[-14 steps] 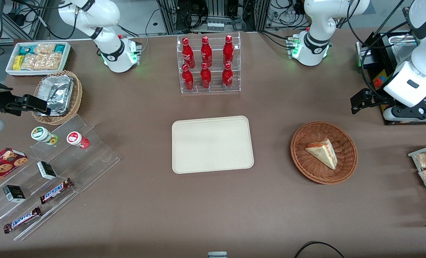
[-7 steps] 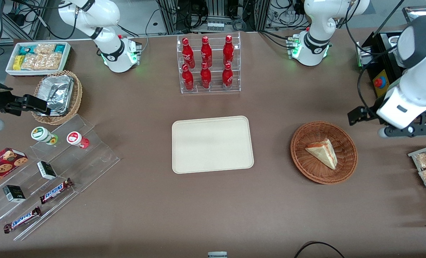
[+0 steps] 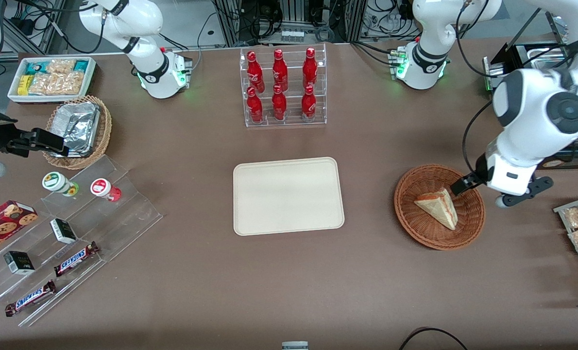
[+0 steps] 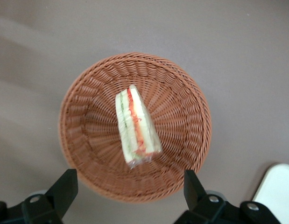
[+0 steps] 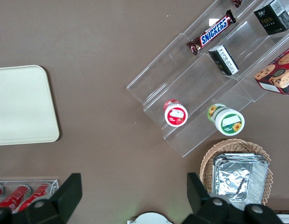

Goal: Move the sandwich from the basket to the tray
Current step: 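Lower the open left gripper around the wrapped sandwich in the basket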

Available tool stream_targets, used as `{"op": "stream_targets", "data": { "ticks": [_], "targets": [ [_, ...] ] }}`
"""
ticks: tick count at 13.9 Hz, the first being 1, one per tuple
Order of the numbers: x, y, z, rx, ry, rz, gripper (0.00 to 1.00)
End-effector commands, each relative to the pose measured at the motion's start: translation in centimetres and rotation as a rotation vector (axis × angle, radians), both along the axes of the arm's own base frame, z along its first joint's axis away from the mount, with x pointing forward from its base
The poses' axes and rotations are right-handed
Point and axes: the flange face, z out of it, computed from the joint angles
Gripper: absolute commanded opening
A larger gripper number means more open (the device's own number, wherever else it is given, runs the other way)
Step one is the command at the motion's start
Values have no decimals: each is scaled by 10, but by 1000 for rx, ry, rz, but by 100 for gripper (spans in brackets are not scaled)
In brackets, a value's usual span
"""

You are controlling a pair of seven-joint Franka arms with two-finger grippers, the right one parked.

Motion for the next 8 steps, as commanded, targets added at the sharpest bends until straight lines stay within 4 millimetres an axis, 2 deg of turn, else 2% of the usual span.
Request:
{"op": "stream_targets", "data": {
  "ticks": [1, 4, 8],
  "targets": [
    [-19, 2, -35, -9, -51, 83, 100],
    [-16, 1, -71, -10, -12, 127, 100],
    [-14, 1, -101, -12, 12, 135, 100]
  ]
}}
